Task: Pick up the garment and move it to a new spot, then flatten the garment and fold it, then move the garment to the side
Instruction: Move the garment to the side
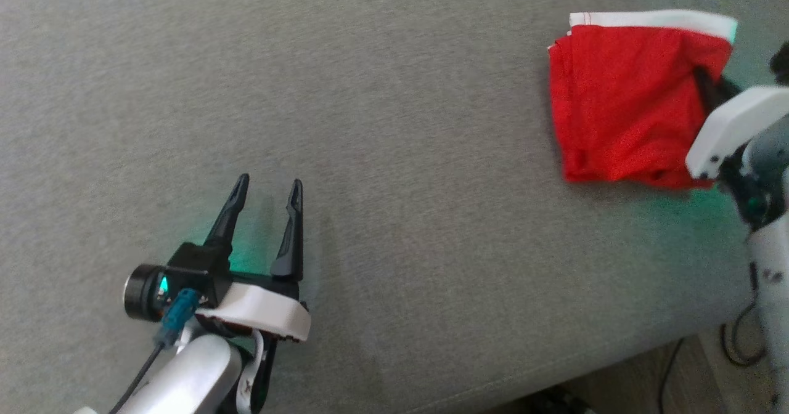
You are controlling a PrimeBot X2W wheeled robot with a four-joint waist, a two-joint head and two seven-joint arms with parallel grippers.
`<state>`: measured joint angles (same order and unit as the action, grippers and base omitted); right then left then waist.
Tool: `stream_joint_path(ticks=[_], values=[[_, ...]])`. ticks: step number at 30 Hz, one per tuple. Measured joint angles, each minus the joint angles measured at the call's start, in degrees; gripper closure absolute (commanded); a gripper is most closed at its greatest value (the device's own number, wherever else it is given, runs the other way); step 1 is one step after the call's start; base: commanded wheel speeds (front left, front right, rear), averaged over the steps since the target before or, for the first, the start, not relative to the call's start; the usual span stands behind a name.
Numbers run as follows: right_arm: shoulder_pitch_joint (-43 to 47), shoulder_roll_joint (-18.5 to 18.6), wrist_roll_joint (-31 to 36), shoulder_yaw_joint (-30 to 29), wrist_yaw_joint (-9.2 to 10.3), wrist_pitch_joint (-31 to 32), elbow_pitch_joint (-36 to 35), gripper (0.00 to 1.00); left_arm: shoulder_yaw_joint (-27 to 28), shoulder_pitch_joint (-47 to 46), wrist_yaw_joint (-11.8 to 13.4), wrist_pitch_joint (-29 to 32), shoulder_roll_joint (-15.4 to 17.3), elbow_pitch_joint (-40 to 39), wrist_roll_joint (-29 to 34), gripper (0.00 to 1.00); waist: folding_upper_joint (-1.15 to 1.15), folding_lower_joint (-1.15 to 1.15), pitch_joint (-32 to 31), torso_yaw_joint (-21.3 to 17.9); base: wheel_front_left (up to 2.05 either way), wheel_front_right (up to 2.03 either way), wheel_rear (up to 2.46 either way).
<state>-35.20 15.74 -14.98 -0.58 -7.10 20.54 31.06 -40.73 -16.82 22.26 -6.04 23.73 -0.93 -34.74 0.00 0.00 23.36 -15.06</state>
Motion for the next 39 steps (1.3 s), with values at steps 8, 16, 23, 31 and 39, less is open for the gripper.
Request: stream_joint_path(ticks=[8,16,23,31,39], values=[[-7.11,6.35,3.49,-2.94,-0.01,-1.20,6.44,1.00,0.01,-0.60,0.76,0.00,0.29,-1.13,0.02,0.00,0.00,0.00,1.03,4.24,0.00,0.00,0.00],[-10.68,9.71,10.72,-7.33,0.00,-5.97,9.20,0.00,-0.14,-0.57,0.92,-0.12,0.13,-1.15,0.02,0.00,0.00,0.00,2.14,8.47,0.00,0.00,0.00],[-10.66,7.66,14.17,-9.18,0.00,-10.34,9.39,0.00,-0.15,-0.47,0.86,-1.21,-0.66,0.08,-0.08,0.00,0.00,0.00,0.48,9.48,0.00,0.00,0.00],[-9.04,2.93,13.29,-2.36,-0.01,-14.93,5.12,0.00,0.45,0.73,0.87,-2.78,-0.70,0.97,-1.85,0.00,0.00,-0.01,-4.29,9.68,0.00,0.00,0.00],[-1.69,-0.27,10.11,3.26,-0.01,-18.84,-0.01,0.00,4.57,5.27,0.91,-5.95,-0.03,3.26,-4.92,0.00,0.00,-0.01,-11.99,10.89,0.00,0.00,0.00]])
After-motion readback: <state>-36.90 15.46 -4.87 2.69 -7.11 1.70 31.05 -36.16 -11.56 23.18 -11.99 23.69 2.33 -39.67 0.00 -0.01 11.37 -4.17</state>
